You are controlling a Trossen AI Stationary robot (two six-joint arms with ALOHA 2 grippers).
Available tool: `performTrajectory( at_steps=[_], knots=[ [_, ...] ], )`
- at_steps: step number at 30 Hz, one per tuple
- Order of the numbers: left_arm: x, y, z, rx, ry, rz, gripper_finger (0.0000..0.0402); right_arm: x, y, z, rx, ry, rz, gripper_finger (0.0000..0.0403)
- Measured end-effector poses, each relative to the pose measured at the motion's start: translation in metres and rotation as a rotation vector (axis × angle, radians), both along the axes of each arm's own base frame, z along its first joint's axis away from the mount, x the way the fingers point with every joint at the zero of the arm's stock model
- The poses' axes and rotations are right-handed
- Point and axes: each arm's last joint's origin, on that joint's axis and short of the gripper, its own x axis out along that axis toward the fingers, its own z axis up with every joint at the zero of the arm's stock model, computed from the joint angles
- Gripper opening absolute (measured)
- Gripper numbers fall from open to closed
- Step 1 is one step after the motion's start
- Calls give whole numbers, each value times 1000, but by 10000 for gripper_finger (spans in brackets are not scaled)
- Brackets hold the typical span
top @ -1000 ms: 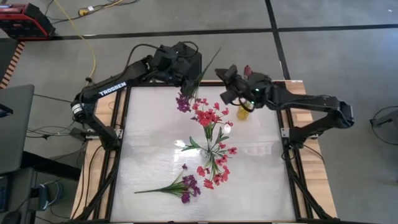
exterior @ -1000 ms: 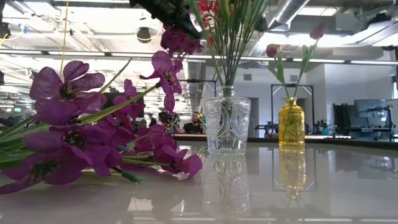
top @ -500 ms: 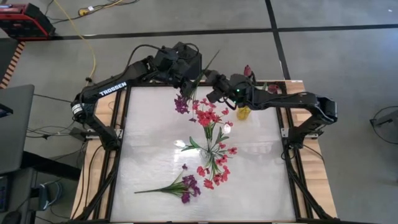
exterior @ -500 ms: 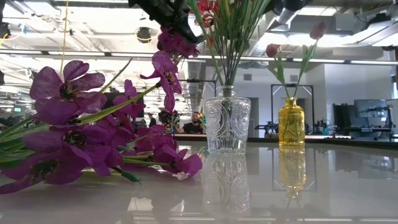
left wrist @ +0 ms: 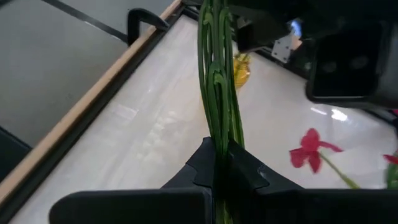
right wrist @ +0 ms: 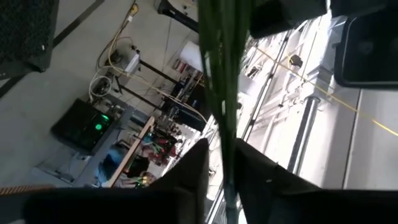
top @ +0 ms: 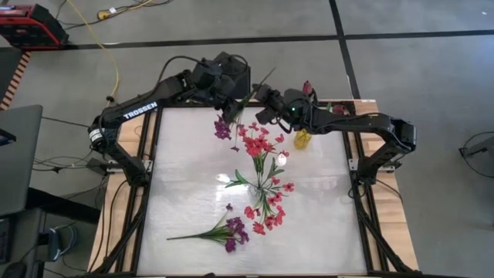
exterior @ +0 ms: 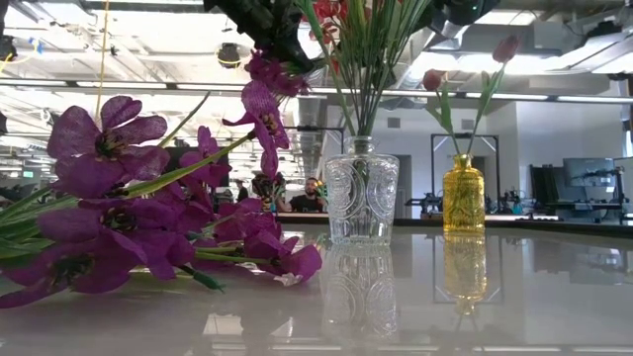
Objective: Sort flowers into vase by color
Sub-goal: Put the top purple flowers into the yellow vase
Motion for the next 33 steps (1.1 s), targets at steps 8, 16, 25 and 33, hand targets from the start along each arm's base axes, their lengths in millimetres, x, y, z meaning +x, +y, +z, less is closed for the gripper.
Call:
performTrajectory(
  at_steps=[8, 16, 25, 33],
  knots=[
    [-1, 2, 0, 104, 37, 17, 53, 1, 3, -1, 25, -7, 35, 37],
    [-23, -3, 25, 261, 2, -26, 134, -9, 7, 6, 155, -69, 68, 41],
    [-60, -12, 53, 414, -12, -50, 157, -59, -3, 67, 524, -394, 159, 42],
    [-68, -10, 27, 367, 92, -94, 158, -115, 23, 115, 863, -680, 371, 41]
  ],
)
